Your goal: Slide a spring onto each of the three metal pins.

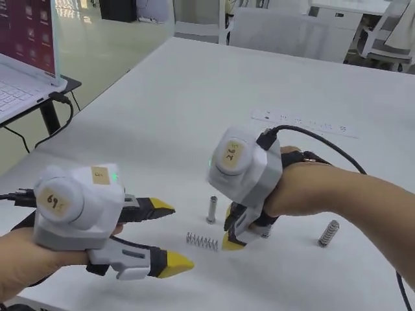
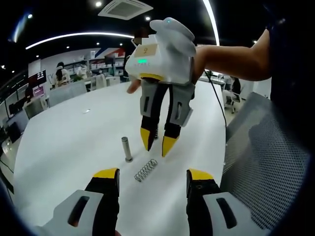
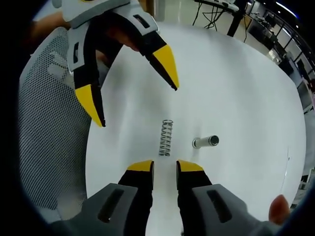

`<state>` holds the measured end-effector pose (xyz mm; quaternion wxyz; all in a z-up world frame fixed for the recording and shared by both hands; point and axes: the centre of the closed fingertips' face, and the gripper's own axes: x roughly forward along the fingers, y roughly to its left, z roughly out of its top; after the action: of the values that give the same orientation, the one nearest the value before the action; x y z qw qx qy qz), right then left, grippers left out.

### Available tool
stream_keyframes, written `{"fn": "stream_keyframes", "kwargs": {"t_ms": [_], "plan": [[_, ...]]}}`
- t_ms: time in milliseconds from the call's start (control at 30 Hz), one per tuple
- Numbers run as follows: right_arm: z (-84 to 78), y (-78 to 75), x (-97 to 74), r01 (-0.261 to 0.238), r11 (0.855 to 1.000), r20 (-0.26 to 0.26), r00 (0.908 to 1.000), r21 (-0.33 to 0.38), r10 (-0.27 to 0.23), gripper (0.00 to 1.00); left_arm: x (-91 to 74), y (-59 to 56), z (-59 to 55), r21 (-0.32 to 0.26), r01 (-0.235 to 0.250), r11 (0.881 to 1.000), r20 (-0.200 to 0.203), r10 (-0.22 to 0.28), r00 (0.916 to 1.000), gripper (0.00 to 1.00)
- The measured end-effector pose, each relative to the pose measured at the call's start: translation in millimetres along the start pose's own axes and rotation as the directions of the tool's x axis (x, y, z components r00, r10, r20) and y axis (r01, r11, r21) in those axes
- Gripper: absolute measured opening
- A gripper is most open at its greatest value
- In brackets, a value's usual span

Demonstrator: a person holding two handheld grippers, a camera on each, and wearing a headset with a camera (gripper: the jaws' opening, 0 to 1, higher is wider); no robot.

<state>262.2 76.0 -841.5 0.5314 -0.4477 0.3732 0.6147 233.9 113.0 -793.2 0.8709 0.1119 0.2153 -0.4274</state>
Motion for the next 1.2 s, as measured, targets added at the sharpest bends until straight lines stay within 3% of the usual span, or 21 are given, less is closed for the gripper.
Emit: {"fn": "stream_keyframes", "kwargs": {"t_ms": [700, 1200], "plan": [[4.9, 0.7, 21.6, 0.004, 1.000, 0.011, 0.9999, 0.024, -0.004, 0.14, -1.2, 4.6, -7.2, 0.001, -0.001, 1.000, -0.012, 0.001, 0.9999, 0.49], [6.1, -0.4, 24.0, 0.013, 1.000, 0.001, 0.9999, 0.007, -0.013, 0.09, -0.9, 3.5, -8.1, -0.003, -0.003, 1.000, -0.014, 0.003, 0.9999, 0.49]]}}
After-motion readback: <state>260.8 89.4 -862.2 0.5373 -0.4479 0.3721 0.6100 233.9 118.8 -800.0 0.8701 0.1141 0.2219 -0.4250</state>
